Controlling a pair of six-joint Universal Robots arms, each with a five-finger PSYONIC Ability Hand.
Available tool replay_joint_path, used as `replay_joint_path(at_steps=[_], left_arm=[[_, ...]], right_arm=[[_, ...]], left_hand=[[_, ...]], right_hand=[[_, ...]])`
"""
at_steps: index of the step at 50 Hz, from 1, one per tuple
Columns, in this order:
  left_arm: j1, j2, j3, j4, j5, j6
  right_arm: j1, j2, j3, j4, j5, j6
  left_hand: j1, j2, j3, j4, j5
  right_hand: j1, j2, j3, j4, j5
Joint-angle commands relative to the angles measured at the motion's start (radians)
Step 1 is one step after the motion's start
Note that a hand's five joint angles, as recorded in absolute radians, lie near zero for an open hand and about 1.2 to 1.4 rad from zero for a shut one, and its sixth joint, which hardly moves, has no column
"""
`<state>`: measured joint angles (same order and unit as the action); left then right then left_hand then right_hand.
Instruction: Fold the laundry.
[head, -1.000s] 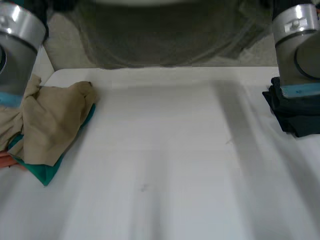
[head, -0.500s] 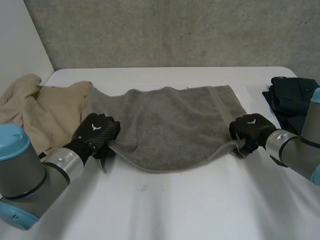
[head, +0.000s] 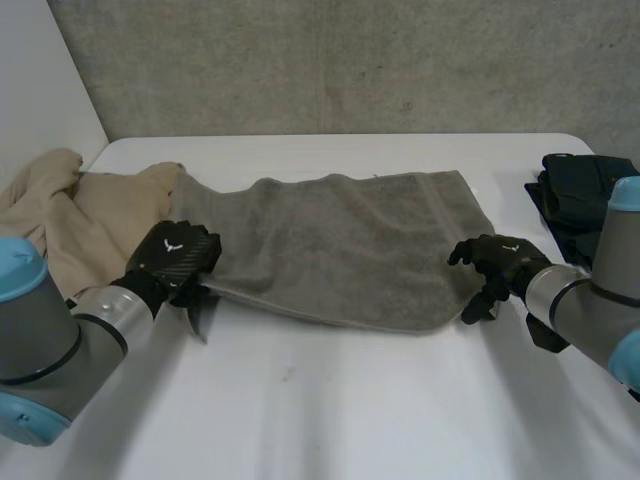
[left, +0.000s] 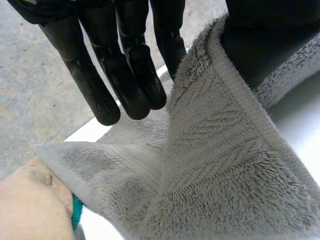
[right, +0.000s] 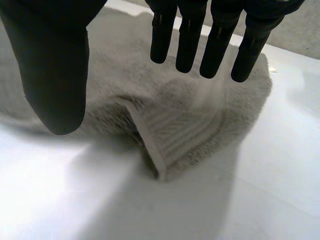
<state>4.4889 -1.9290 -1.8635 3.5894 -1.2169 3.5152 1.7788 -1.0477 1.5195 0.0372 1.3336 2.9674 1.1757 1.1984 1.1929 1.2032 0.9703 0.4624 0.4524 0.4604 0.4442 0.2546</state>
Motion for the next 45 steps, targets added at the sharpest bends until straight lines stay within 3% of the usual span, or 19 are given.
replay_joint_path(at_steps=[1, 2, 6, 7, 12, 13, 21, 27, 33, 38, 40, 42, 45], left_arm=[[0.012, 0.002, 0.024, -0.049, -0.003, -0.025], [0.012, 0.001, 0.026, -0.054, -0.003, -0.028], [0.006, -0.016, 0.027, -0.069, 0.004, -0.027], [0.003, -0.025, 0.027, -0.073, 0.005, -0.025], [-0.002, -0.039, 0.021, -0.086, 0.007, -0.003], [-0.002, -0.047, 0.023, -0.089, 0.005, 0.014], [-0.005, -0.076, 0.011, -0.123, -0.07, 0.149], [-0.01, -0.074, 0.001, -0.113, -0.148, 0.205], [-0.001, -0.036, -0.037, -0.048, -0.21, 0.237], [0.022, 0.004, -0.074, 0.003, -0.208, 0.234], [0.03, 0.013, -0.085, 0.006, -0.193, 0.229], [0.038, 0.019, -0.089, -0.006, -0.164, 0.225], [0.049, 0.022, -0.095, -0.038, -0.139, 0.217]], right_arm=[[0.008, 0.051, -0.012, -0.045, 0.085, -0.145], [0.01, 0.057, -0.016, -0.051, 0.088, -0.159], [0.008, 0.078, -0.035, -0.088, 0.11, -0.177], [0.007, 0.078, -0.038, -0.105, 0.114, -0.177], [0.011, 0.058, -0.021, -0.145, 0.101, -0.189], [0.011, 0.052, -0.016, -0.149, 0.096, -0.192], [0.014, 0.008, 0.013, -0.177, 0.096, -0.243], [-0.005, 0.005, 0.01, -0.186, 0.119, -0.275], [-0.015, -0.009, 0.016, -0.184, 0.139, -0.304], [-0.018, -0.028, 0.031, -0.18, 0.133, -0.317], [-0.016, -0.04, 0.042, -0.184, 0.131, -0.32], [-0.013, -0.055, 0.053, -0.184, 0.131, -0.324], [-0.013, -0.074, 0.06, -0.177, 0.131, -0.332]], left_hand=[[0.221, 0.198, 0.203, 0.193, 0.251], [0.221, 0.198, 0.203, 0.193, 0.251], [0.221, 0.198, 0.203, 0.193, 0.251], [0.221, 0.198, 0.203, 0.193, 0.251], [0.221, 0.198, 0.203, 0.193, 0.251], [0.058, 0.035, 0.041, 0.031, 0.089], [-0.445, -0.468, -0.462, -0.472, -0.414], [-0.463, -0.486, -0.48, -0.491, -0.432], [-0.463, -0.486, -0.48, -0.491, -0.432], [-0.408, -0.43, -0.425, -0.435, -0.377], [-0.174, -0.196, -0.191, -0.201, -0.143], [0.218, 0.196, 0.201, 0.191, 0.249], [0.221, 0.198, 0.203, 0.193, 0.251]], right_hand=[[0.085, 0.095, 0.087, 0.103, 0.118], [0.105, 0.115, 0.107, 0.124, 0.139], [0.559, 0.569, 0.561, 0.577, 0.593], [0.93, 0.94, 0.932, 0.948, 0.963], [0.934, 0.944, 0.936, 0.952, 0.967], [0.934, 0.944, 0.936, 0.952, 0.967], [0.934, 0.944, 0.936, 0.952, 0.967], [0.934, 0.944, 0.936, 0.952, 0.967], [0.934, 0.944, 0.936, 0.952, 0.967], [0.934, 0.944, 0.936, 0.952, 0.967], [0.934, 0.944, 0.936, 0.952, 0.967], [0.934, 0.944, 0.936, 0.952, 0.967], [0.934, 0.944, 0.936, 0.952, 0.967]])
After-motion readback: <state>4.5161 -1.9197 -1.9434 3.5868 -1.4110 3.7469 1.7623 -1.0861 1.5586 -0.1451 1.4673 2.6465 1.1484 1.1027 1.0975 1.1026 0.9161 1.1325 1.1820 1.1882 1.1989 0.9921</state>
